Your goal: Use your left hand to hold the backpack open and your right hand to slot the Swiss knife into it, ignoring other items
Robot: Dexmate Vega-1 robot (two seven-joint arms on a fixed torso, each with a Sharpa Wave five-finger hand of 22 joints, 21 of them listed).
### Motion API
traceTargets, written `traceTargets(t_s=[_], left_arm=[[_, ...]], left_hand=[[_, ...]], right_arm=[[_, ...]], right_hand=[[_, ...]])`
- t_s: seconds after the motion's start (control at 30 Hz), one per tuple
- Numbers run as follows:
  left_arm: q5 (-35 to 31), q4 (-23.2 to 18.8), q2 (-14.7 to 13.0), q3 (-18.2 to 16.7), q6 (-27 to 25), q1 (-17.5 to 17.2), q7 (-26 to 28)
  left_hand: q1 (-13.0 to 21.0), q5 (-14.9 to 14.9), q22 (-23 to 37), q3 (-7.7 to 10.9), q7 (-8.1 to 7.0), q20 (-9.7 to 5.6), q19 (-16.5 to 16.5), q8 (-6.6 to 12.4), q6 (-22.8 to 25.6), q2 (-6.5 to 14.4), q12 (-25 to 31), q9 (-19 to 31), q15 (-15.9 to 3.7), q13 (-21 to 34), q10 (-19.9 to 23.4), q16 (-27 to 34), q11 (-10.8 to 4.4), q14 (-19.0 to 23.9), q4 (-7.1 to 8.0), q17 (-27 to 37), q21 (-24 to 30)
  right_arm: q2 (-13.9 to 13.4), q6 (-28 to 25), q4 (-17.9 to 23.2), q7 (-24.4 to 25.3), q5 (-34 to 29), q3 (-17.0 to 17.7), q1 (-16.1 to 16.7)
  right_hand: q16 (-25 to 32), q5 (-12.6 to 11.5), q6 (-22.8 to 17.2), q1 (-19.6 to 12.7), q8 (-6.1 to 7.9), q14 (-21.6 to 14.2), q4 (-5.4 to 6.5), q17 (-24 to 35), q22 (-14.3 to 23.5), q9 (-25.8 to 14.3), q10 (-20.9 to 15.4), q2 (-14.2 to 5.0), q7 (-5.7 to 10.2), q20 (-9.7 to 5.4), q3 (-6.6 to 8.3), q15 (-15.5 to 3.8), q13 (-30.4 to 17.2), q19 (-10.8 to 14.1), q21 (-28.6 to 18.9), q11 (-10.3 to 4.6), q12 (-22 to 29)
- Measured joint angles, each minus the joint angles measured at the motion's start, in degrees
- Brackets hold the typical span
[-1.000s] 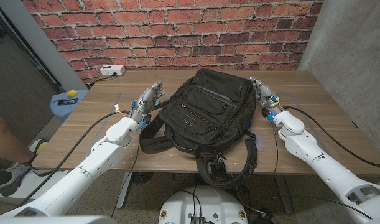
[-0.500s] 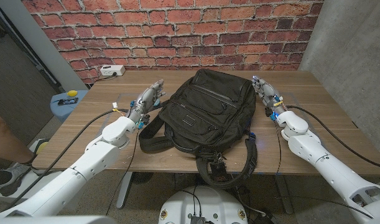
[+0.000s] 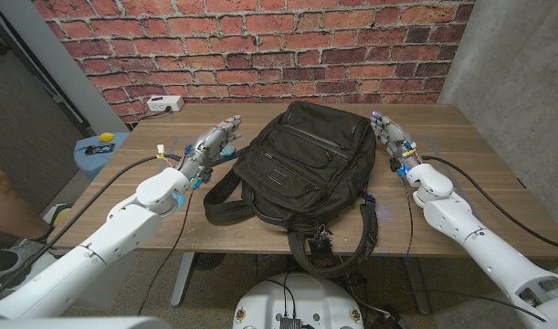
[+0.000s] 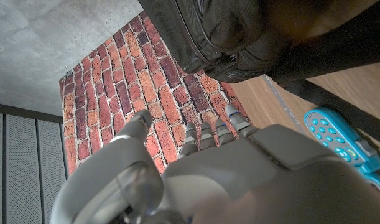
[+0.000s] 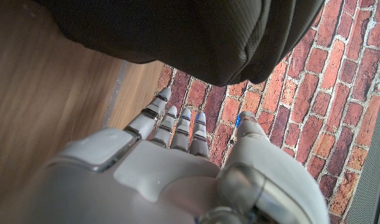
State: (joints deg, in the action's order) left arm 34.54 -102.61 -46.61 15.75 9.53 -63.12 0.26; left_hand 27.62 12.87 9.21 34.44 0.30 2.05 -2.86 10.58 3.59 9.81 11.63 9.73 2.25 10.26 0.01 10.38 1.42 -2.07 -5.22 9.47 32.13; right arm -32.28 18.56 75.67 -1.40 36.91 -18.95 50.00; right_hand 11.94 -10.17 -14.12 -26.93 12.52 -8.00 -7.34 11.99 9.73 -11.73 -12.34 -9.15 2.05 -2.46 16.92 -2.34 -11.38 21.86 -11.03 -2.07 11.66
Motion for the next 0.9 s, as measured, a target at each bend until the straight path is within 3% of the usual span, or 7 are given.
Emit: traceTargets(t_s=[0.17, 0.57, 0.8, 0.9], left_arm=[[-0.5, -1.8, -2.5, -1.6, 0.3, -1.9, -0.6], [-2.5, -4.8, -6.6, -5.2, 1.9, -6.0, -1.2], [-3.9, -5.6, -8.1, -6.8, 2.8, -7.5, -1.8], [-4.5, -5.8, -8.6, -7.3, 3.2, -7.9, -2.2]], left_hand=[[1.1, 1.1, 0.0, 0.61, -0.31, -0.31, 0.3, 0.00, 0.3, -0.1, 0.0, 0.0, -0.33, 0.0, 0.0, 0.0, -0.57, 0.3, -1.56, -0.1, -0.6], [3.4, 3.2, 0.0, 1.87, -0.50, -0.62, 0.6, 0.00, 1.3, -0.1, -0.2, 0.0, -0.84, 0.0, -0.3, 0.0, -0.93, -0.2, -3.50, -0.1, -1.5], [7.3, 6.5, 0.0, 3.79, -0.93, -1.21, 1.7, 0.00, 2.2, -0.2, -0.2, 0.0, -1.47, 0.0, 0.0, 0.0, -1.24, 0.0, -5.49, 0.0, -3.1], [8.0, 7.1, 0.0, 4.15, -1.12, -1.34, 2.0, 0.00, 2.4, -0.4, -0.2, 0.0, -1.77, 0.0, -0.3, -0.2, -1.48, -0.3, -5.55, 0.0, -3.3]], right_arm=[[0.0, 0.0, 0.6, 0.5, -0.1, 0.0, 0.4], [0.0, 0.0, 2.4, 1.9, -0.5, 0.3, 1.8], [-0.1, 0.0, 3.2, 2.6, -0.7, 0.4, 2.5], [-0.2, 0.1, 3.4, 2.8, -0.7, 0.5, 2.7]], right_hand=[[0.0, 0.0, 0.0, 0.0, 0.00, 0.0, 0.00, 0.0, 0.0, 0.0, 0.0, 0.00, 0.00, 0.00, 0.00, 0.00, 0.0, 0.0, 0.0, 0.00, 0.0], [0.0, 0.0, 0.0, -0.3, -0.24, 0.0, 0.00, -0.3, 0.0, 0.0, 0.0, -0.30, 0.00, 0.00, 0.00, 0.00, 0.0, 0.0, 0.0, 0.00, 0.0], [0.0, 0.0, -0.3, -0.3, -0.24, 0.0, 0.00, -0.3, 0.0, 0.0, 0.0, -0.30, -0.32, 0.00, 0.00, 0.00, 0.0, 0.0, 0.0, 0.00, 0.0], [0.0, 0.0, -0.3, -0.3, -0.24, 0.0, -0.17, -0.3, 0.0, 0.0, 0.0, -0.30, -0.32, 0.00, 0.18, 0.00, 0.0, 0.0, 0.0, 0.00, 0.0]])
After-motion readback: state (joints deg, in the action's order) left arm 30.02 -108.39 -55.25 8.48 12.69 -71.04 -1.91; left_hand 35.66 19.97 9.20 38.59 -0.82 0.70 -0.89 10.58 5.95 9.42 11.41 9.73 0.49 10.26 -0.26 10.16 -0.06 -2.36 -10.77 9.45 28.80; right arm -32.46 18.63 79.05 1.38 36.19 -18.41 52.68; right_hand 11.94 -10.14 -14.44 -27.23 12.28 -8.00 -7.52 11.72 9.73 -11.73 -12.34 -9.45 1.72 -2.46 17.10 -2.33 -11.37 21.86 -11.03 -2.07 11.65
